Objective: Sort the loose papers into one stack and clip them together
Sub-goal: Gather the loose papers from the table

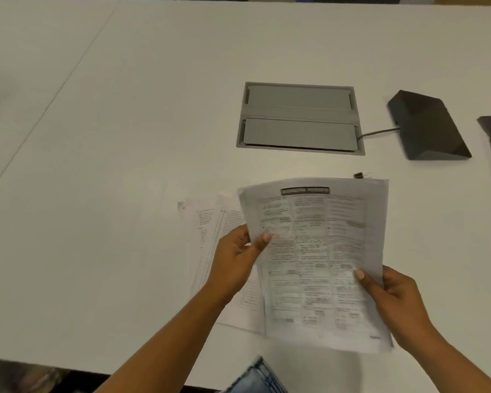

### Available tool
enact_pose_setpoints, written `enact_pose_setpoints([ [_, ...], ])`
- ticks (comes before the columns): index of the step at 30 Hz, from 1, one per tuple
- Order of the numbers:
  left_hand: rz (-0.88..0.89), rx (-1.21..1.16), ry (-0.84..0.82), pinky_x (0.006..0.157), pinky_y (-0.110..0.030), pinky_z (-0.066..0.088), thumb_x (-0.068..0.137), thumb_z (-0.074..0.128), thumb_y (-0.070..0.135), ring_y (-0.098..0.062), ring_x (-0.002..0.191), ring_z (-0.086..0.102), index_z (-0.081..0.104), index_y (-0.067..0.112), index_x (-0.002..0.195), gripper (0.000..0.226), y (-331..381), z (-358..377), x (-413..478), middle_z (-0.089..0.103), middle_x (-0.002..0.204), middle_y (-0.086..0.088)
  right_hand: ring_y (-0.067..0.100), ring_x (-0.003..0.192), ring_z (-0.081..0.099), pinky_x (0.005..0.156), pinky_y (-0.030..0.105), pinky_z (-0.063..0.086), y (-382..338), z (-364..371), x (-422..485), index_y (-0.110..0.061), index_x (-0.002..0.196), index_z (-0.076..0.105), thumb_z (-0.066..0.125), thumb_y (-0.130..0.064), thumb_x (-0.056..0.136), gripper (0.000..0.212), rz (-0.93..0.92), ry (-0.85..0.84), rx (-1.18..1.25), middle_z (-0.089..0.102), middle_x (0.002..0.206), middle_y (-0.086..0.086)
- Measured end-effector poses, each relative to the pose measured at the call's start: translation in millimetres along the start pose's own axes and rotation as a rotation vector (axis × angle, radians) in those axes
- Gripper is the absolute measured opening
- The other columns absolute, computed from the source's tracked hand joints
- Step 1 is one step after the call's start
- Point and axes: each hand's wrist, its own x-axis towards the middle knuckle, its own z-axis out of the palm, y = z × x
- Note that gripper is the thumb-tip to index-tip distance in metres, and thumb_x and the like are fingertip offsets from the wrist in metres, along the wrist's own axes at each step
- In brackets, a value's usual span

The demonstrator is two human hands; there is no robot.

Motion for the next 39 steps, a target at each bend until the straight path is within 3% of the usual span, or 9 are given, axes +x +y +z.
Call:
enact_pose_setpoints([
  [3,-0.083,0.359,0.224,0.092,-0.028,0.052,0.084,0.068,0.052,-0.013,0.109,0.064,0.059,0.02,0.132,0.058,-36,-18,3,0.065,0.13,0.001,0.035,0.089,0.075,0.076,0.042,0.062,8,-6,-4,-0.007,0.103,0.073,0.066,-0.018,0.084,0.024,0.1,0.041,0.103,0.079,0.095,0.011],
  [6,-0.236,0.69,0.363,0.099,-0.04,0.048,0.08,0.072,0.057,-0.025,0.126,0.055,0.048,0.015,0.14,0.077,-68,-39,0,0.053,0.141,-0.006,0.04,0.097,0.072,0.09,0.056,0.054,14,-13,-8,-0.003,0.109,0.07,0.066,-0.019,0.083,0.031,0.184,0.089,0.198,0.076,0.104,0.017],
  [9,-0.402,0.95,0.344,0.1,-0.044,0.045,0.073,0.068,0.069,-0.029,0.129,0.049,0.04,0.014,0.144,0.094,-87,-52,-4,0.047,0.142,-0.01,0.038,0.097,0.073,0.089,0.052,0.055,19,-17,-11,-0.004,0.11,0.069,0.066,-0.02,0.083,0.032,0.22,0.111,0.211,0.077,0.105,0.016],
  [13,-0.439,0.999,0.302,0.083,-0.04,0.052,0.063,0.066,0.08,-0.026,0.119,0.057,0.038,0.016,0.141,0.105,-99,-53,-11,0.044,0.135,-0.007,0.033,0.09,0.075,0.074,0.039,0.062,23,-17,-15,-0.006,0.108,0.07,0.072,-0.029,0.074,0.041,0.227,0.123,0.214,0.078,0.101,0.013],
  [17,-0.406,0.989,0.312,0.075,-0.039,0.055,0.061,0.079,0.068,-0.027,0.109,0.06,0.04,0.015,0.136,0.1,-104,-52,-14,0.042,0.13,-0.008,0.036,0.1,0.072,0.081,0.044,0.059,26,-17,-14,-0.004,0.115,0.067,0.063,-0.015,0.089,0.029,0.257,0.13,0.284,0.075,0.111,0.015],
  [21,-0.393,0.993,0.324,0.074,-0.038,0.054,0.063,0.083,0.06,-0.027,0.107,0.062,0.038,0.014,0.136,0.098,-103,-50,-15,0.043,0.13,-0.009,0.038,0.103,0.07,0.079,0.044,0.059,25,-14,-16,-0.003,0.117,0.066,0.06,-0.01,0.093,0.026,0.277,0.147,0.302,0.074,0.113,0.017],
  [26,-0.453,0.947,0.284,0.073,-0.033,0.05,0.067,0.083,0.054,-0.025,0.105,0.065,0.05,0.013,0.12,0.074,-100,-50,-12,0.061,0.118,-0.004,0.037,0.1,0.071,0.075,0.04,0.06,25,-13,-18,-0.006,0.11,0.069,0.06,-0.01,0.093,0.02,0.271,0.173,0.283,0.076,0.107,0.015],
  [30,-0.43,0.848,0.205,0.068,-0.03,0.051,0.072,0.081,0.047,-0.02,0.092,0.067,0.061,0.017,0.108,0.051,-100,-50,-6,0.07,0.106,0.0,0.036,0.1,0.072,0.076,0.039,0.06,25,-14,-19,-0.005,0.115,0.068,0.061,-0.01,0.092,0.024,0.275,0.176,0.289,0.076,0.109,0.014],
  [39,-0.334,0.574,0.269,0.061,-0.025,0.05,0.091,0.068,0.017,-0.011,0.066,0.061,0.067,0.013,0.084,0.007,-99,-38,-1,0.07,0.082,0.001,0.035,0.1,0.071,0.075,0.038,0.061,25,-16,-23,-0.006,0.115,0.068,0.061,-0.01,0.092,0.024,0.276,0.185,0.304,0.075,0.11,0.013],
])
